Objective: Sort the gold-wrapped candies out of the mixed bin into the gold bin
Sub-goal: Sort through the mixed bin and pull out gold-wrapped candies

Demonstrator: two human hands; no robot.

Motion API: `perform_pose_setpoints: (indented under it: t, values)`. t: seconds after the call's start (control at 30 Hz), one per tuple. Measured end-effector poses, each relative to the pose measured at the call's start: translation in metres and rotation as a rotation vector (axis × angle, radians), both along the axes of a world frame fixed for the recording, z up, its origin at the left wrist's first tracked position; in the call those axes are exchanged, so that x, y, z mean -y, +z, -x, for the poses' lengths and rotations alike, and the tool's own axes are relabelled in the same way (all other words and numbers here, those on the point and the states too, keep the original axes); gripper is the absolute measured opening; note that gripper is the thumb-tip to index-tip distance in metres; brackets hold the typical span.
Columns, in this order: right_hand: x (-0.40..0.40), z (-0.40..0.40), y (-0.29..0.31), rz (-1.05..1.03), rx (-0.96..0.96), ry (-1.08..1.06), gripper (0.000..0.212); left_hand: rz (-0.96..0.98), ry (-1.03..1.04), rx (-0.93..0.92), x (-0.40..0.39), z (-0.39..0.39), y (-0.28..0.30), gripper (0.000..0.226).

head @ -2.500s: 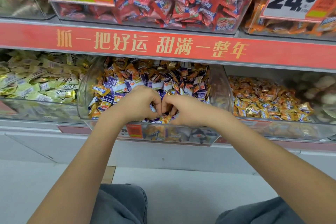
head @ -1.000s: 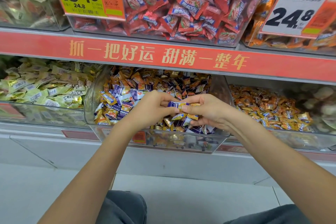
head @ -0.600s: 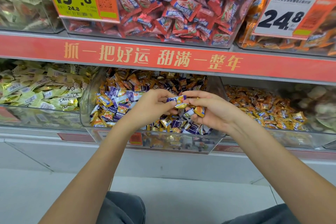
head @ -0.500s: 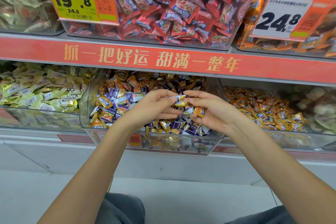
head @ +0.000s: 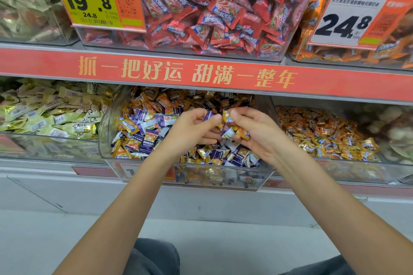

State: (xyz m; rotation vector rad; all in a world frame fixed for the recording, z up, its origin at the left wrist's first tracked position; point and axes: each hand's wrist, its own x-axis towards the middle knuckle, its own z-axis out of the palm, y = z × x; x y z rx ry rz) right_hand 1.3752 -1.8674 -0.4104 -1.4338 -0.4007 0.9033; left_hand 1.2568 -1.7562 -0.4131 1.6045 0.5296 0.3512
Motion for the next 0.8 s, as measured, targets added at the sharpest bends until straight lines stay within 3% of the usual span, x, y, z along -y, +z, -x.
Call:
perform_pose_setpoints:
  t: [0.1,0.23,0.3,0.4,0.5,0.57,0.63,0.73,0.8]
  values:
    - [-0.002,0.0,0.005,-0.101,-0.133,-0.029,0.013,0.142,-0.098,0.001,0.001,-0.001,0.001,0.02]
    - [-0.001,0.001,0.004,-0.124,-0.096,-0.011,0.011,-0.085,-0.001,0.023,0.003,-0.004,-0.003,0.028]
    - [0.005,0.002,0.001,-0.045,0.14,0.003,0.013,-0.09,0.056,0.044,0.001,-0.005,-0.004,0.025]
    - [0.025,0.005,0.006,0.047,0.649,-0.091,0.02,-0.088,0.08,0.015,-0.007,-0.006,-0.006,0.023]
    - [0.06,0.011,0.013,0.019,0.967,-0.226,0.02,-0.194,0.049,-0.07,-0.006,-0.009,-0.01,0.025]
    - [0.083,0.006,0.008,0.07,1.174,-0.36,0.02,-0.157,0.043,-0.068,-0.001,-0.012,-0.014,0.024]
    - [0.096,-0.013,0.0,0.149,1.185,-0.384,0.021,-0.133,0.046,-0.078,0.0,-0.015,-0.017,0.03]
    - [0.104,-0.042,-0.006,0.418,1.036,-0.086,0.035,-0.25,-0.033,-0.14,-0.002,-0.011,-0.013,0.059]
    - [0.105,-0.045,-0.008,0.473,1.022,-0.018,0.035,-0.285,-0.13,-0.135,-0.001,-0.003,-0.006,0.066]
